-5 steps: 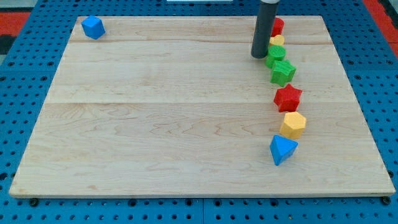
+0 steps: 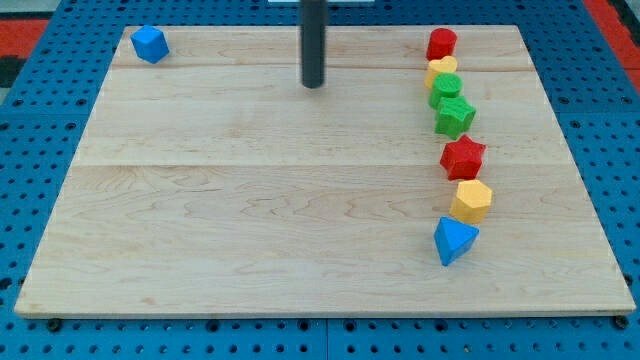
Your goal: Push the blue cube slightly downwards
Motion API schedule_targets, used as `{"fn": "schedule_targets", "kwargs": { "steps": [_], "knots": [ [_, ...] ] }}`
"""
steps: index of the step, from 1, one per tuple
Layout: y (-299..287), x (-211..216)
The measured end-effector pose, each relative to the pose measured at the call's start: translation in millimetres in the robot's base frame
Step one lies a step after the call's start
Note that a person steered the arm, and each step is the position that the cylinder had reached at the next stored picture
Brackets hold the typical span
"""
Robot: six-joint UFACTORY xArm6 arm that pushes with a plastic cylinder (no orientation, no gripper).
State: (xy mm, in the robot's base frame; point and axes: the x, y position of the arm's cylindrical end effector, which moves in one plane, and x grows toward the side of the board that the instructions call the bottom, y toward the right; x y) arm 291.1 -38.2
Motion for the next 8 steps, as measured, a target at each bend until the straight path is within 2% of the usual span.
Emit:
{"fn": "schedule_targets", "kwargs": {
  "steps": [2, 3, 4, 5, 7, 8],
  "knots": [
    [-56, -97],
    [-64, -98],
    [-119, -99],
    [-132, -100],
    [-195, -100],
    [-196, -98]
  ]
}}
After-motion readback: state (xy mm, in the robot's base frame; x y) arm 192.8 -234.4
